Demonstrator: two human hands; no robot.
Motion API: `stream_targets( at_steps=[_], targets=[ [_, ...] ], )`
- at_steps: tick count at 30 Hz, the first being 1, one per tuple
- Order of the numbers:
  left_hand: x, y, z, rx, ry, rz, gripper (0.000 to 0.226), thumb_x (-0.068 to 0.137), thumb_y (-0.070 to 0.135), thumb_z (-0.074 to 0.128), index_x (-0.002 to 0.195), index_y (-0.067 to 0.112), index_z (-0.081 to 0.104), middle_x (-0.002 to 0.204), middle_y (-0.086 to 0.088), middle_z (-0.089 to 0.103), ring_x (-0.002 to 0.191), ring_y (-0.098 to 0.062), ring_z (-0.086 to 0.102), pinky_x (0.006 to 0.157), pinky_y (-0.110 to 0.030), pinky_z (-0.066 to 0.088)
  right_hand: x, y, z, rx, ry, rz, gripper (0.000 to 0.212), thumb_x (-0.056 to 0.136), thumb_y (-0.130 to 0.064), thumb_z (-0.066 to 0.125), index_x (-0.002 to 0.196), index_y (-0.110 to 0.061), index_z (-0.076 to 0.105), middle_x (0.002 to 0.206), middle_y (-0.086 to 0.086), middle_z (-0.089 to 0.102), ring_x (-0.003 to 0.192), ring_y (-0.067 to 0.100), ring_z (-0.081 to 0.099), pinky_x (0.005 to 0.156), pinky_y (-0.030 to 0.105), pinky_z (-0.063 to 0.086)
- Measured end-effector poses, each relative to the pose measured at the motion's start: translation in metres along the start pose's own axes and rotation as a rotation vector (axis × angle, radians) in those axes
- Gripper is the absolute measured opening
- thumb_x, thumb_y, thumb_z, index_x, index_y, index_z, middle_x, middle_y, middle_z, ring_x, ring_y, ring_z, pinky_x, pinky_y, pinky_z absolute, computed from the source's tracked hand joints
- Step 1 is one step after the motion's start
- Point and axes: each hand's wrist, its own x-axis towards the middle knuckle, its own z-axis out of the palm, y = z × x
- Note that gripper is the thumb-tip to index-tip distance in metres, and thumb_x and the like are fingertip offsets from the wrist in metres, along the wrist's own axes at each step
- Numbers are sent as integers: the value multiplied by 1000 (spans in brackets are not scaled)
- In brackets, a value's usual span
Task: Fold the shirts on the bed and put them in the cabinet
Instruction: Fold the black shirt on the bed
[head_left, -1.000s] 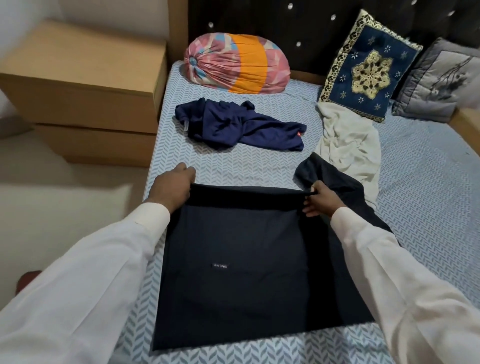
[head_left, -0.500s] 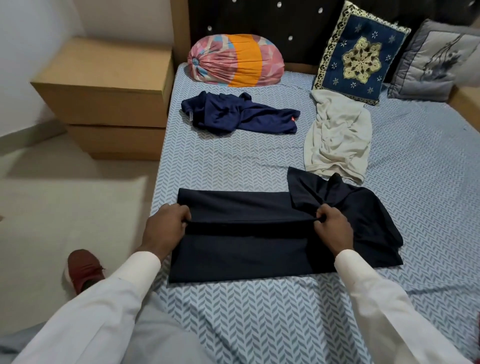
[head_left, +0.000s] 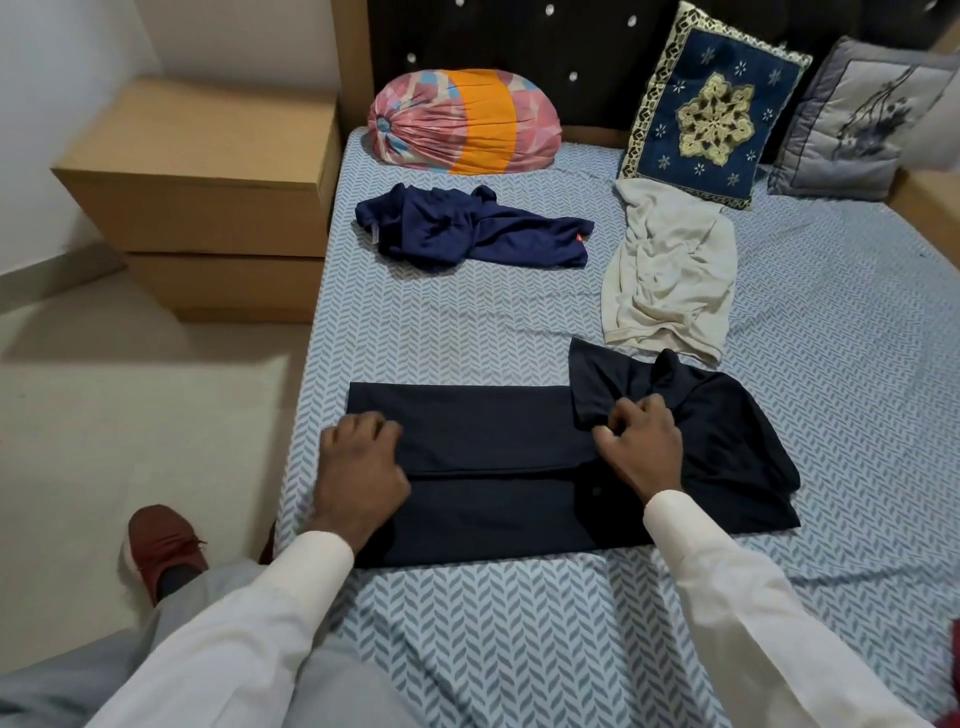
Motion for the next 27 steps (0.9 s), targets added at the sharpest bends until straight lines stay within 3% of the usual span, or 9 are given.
stream_targets(
  at_steps=[2, 4, 7, 11, 14, 17, 19, 23, 27],
  targets=[
    [15, 27, 6, -122, -98, 98, 64, 69, 32, 52, 132, 21, 58, 146, -12, 47, 137, -35, 37, 108, -49, 35, 12, -16, 9, -26, 45, -60, 18, 70, -35, 70, 79, -24, 58, 91, 1, 48, 90, 30, 54, 79, 41, 45],
    [29, 60, 17, -195, -271, 215, 69, 89, 45, 42, 154, 28, 29, 164, -11, 13, 152, -32, 3, 121, -51, 16, 26, -27, 24, -165, -90, -94, 32, 71, -37, 67, 98, -22, 59, 104, 7, 54, 100, 34, 53, 83, 43, 43],
    [39, 100, 28, -149, -553, 249, 85, 91, 73, 31, 157, 35, -6, 163, -6, -21, 147, -31, -26, 118, -57, -10, 46, -37, 42, -373, -312, -23, 60, 79, -39, 63, 133, -22, 43, 131, 14, 48, 120, 39, 45, 93, 48, 41],
    [30, 105, 44, 62, -695, 249, 104, 78, 89, 26, 153, 34, -22, 157, -4, -36, 141, -34, -38, 109, -65, -21, 69, -43, 42, -299, -316, 110, 70, 86, -25, 61, 146, -19, 27, 133, 18, 48, 122, 41, 47, 93, 50, 46],
    [28, 100, 48, 52, -679, 239, 108, 74, 92, 25, 152, 35, -24, 156, -3, -38, 139, -32, -41, 109, -65, -22, 83, -24, 9, 137, -123, 330, 59, 85, -20, 58, 139, -14, 37, 121, 19, 60, 112, 40, 59, 90, 41, 46],
    [30, 107, 50, 54, -696, 240, 109, 72, 94, 25, 151, 36, -25, 155, -3, -39, 139, -32, -41, 109, -64, -23, 66, 26, -33, 749, 333, 695, 45, 83, -13, 58, 127, -14, 52, 117, 13, 65, 106, 30, 62, 86, 30, 44],
    [31, 104, 50, 69, -716, 227, 110, 71, 94, 24, 150, 37, -27, 153, -2, -41, 138, -31, -42, 109, -64, -23, 37, 54, -39, 1022, 603, 855, 44, 79, -12, 58, 123, -12, 54, 122, 17, 64, 95, 24, 61, 84, 33, 48],
    [33, 107, 47, 85, -751, 212, 111, 69, 95, 24, 149, 37, -27, 153, -2, -41, 138, -31, -42, 109, -63, -24, -22, 97, -37, 952, 740, 1124, 47, 79, -11, 50, 126, -13, 49, 127, 15, 55, 99, 30, 56, 82, 33, 42],
    [33, 109, 43, 93, -772, 200, 111, 70, 95, 26, 150, 37, -27, 154, -2, -41, 139, -31, -41, 110, -63, -24, -23, 114, -46, 749, 755, 1117, 50, 79, -11, 51, 128, -8, 47, 132, 21, 46, 110, 39, 54, 93, 43, 45]
  ],
)
